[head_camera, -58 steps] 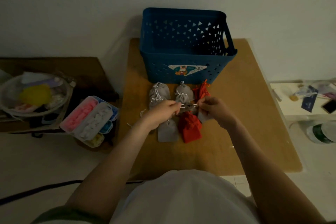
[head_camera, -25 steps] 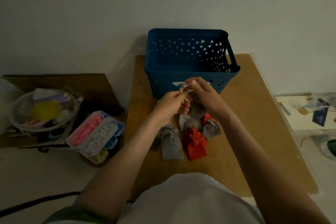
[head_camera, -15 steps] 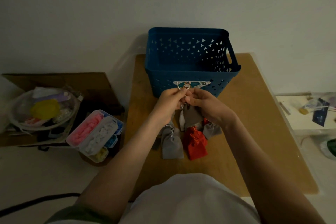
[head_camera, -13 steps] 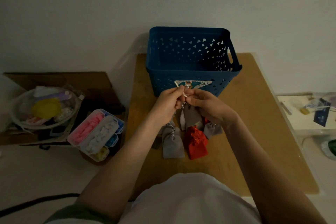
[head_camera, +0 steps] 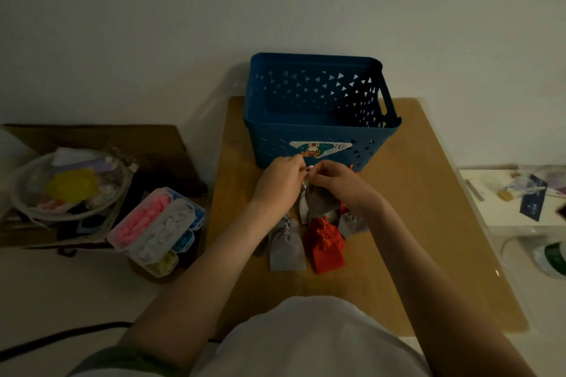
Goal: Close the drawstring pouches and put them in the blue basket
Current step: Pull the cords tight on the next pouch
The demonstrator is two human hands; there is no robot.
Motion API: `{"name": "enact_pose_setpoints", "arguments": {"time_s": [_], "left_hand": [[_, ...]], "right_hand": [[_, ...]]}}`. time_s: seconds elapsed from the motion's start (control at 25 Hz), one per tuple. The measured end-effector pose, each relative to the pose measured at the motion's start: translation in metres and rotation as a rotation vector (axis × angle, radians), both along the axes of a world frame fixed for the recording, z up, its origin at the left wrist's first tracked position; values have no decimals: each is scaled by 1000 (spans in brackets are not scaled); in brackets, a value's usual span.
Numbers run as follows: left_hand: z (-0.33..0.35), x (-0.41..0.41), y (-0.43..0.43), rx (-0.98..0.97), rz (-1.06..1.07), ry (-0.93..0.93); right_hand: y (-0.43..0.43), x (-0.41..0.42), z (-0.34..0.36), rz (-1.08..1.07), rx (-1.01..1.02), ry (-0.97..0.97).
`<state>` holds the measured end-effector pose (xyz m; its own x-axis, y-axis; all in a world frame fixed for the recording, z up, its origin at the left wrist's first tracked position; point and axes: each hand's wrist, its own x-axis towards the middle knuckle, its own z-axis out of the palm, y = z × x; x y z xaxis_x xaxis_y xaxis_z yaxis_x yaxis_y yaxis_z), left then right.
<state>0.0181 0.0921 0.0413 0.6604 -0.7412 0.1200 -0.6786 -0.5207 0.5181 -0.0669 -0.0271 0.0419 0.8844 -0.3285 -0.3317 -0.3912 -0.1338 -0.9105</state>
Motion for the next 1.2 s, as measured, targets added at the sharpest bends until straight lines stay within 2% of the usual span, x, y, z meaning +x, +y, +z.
{"name": "enact_pose_setpoints", "arguments": {"time_s": [0.08, 0.16, 0.28, 0.48, 0.6, 0.68, 0.76, 0.84, 1.04, 1.12, 1.2], "left_hand": [[-1, -1, 0, 18, -24, -179], [-2, -2, 2, -55, -48, -253], [0, -1, 4, -179, -90, -226], [0, -3, 5, -326, -63, -110], [-2, -3, 6, -441, 27, 61], [-5, 1, 8, -545, 191, 340], [-12, 5, 8, -546, 294, 567], [-17, 4, 8, -476, 335, 635], [-11, 9, 9, -400, 299, 806], [-5, 11, 9, -390, 260, 847], [-1, 9, 8, -385, 213, 852]], "right_hand": [[1, 3, -1, -18, 60, -26], [-1, 3, -1, -49, 195, -63], [-3, 3, -2, -62, 424, -126], [2, 6, -7, -69, 424, -176], [0, 7, -4, -184, 352, -184], [-8, 6, -10, -273, 265, -196], [-14, 2, -18, -301, 119, -153], [-14, 1, -22, -320, 90, -118], [-16, 7, -12, -366, 252, -171], [-12, 9, -6, -297, 247, -181], [-3, 10, 1, -157, 160, -168]]}}
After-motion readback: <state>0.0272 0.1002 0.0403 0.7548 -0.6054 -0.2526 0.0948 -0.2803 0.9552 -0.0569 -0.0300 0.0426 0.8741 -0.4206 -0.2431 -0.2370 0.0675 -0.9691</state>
